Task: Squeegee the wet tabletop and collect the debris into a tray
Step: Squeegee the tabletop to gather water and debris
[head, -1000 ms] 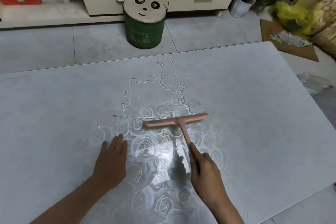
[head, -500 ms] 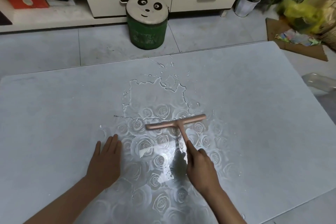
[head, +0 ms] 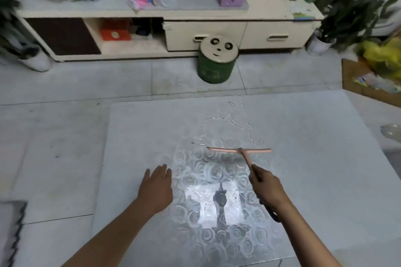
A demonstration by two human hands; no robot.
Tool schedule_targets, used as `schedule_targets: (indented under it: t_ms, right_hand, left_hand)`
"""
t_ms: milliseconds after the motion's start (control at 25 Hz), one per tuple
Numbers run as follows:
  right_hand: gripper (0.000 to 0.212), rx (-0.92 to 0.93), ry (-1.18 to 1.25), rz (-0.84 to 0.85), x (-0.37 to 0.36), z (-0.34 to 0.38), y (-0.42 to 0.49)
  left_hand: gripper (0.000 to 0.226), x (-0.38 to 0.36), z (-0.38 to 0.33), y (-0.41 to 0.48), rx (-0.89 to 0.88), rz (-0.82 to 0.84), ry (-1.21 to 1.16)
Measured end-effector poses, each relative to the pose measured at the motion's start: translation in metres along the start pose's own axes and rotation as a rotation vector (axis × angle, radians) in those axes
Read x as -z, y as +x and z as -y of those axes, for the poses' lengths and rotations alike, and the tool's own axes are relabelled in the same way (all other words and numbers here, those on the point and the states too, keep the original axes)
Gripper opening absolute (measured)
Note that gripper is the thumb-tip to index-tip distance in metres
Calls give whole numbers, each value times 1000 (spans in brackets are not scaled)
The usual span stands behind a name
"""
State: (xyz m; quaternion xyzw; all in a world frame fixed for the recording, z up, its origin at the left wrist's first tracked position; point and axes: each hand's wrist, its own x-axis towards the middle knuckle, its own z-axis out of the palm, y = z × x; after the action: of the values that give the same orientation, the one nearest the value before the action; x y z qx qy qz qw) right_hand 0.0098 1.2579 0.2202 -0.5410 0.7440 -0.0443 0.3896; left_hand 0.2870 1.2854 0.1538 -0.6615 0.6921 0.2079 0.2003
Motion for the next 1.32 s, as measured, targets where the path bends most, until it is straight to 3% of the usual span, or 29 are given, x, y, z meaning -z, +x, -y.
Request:
schedule_targets:
  t_ms: [240, 760, 1320]
  right_hand:
    - [41, 39, -20, 14, -14, 103, -44]
    - [46, -12, 122, -21, -138, 383, -128]
    - [35, 180, 93, -44, -155, 597, -45]
  left_hand:
    - [58, 37, 97, -45, 4, 40, -92]
    - [47, 154, 388, -76, -176, -124, -202]
    - [49, 260, 567, 10, -75, -272, -319]
